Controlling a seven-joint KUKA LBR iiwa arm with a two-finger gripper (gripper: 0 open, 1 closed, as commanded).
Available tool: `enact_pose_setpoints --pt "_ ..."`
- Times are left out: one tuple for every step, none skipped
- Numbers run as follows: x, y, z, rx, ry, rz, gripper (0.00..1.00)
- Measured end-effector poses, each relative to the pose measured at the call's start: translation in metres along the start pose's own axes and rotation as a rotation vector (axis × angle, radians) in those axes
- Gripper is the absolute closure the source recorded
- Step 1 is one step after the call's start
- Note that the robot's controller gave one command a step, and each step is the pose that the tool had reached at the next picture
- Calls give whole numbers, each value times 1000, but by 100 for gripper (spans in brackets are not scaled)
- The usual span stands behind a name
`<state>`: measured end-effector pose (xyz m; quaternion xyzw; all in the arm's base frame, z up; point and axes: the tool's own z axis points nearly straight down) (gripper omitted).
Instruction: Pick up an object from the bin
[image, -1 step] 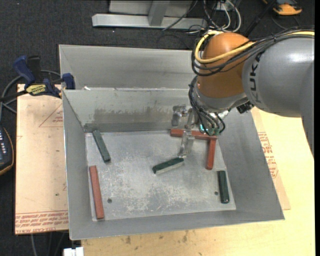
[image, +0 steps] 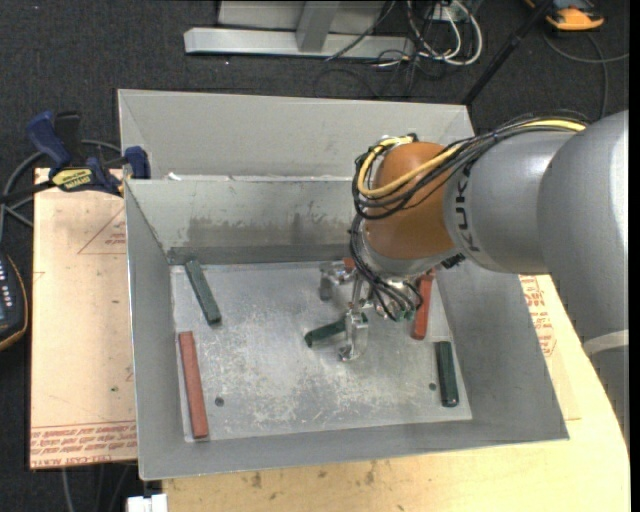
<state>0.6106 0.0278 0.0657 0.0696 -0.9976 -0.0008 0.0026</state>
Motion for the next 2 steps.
enact_pose_setpoints --pt "-3 -1 -6 1 -7 1 100" --pt "1 -14 -150 2 -17 53 100"
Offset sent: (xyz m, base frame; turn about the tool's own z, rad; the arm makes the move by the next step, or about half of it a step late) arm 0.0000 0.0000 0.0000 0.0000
